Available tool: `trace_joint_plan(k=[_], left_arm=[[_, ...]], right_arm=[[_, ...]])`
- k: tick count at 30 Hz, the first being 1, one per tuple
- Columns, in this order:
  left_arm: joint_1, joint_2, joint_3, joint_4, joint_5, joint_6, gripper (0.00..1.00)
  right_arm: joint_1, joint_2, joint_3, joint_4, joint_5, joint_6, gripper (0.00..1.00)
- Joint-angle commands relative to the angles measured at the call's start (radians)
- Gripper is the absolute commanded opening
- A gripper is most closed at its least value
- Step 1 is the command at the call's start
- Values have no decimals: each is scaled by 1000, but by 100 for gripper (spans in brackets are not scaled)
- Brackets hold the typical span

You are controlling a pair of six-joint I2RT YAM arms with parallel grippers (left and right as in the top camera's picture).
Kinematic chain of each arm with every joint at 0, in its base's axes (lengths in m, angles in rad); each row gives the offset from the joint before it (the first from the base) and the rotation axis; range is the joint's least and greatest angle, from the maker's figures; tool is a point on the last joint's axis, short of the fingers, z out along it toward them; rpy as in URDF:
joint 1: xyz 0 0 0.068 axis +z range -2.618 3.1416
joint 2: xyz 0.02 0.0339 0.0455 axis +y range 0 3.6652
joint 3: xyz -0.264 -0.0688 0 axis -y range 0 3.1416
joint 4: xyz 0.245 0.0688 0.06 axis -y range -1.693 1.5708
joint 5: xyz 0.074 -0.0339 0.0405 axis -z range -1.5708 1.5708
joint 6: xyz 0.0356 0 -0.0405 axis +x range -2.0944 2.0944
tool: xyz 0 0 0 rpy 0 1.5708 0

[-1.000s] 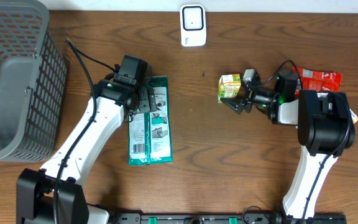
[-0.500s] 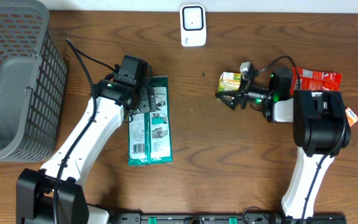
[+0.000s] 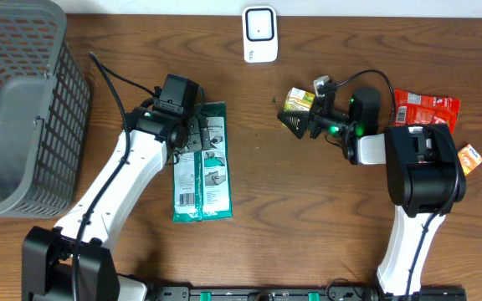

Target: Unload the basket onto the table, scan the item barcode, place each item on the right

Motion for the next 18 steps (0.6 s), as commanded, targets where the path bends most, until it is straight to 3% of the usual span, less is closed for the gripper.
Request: trace_joint_plan(k=[1, 4, 9, 18], left_arm=[[4, 4, 6, -3, -9, -2, 93], [4, 4, 6, -3, -9, -2, 93], [4, 4, 6, -3, -9, -2, 93], [4, 4, 6, -3, -9, -2, 93]], right_arm=[[-3, -6, -47, -55, 108, 51, 99], [2, -76, -56, -164, 113, -39, 99], [0, -198, -60, -414, 101, -369, 99], [1, -204, -60, -463, 106, -592, 99]])
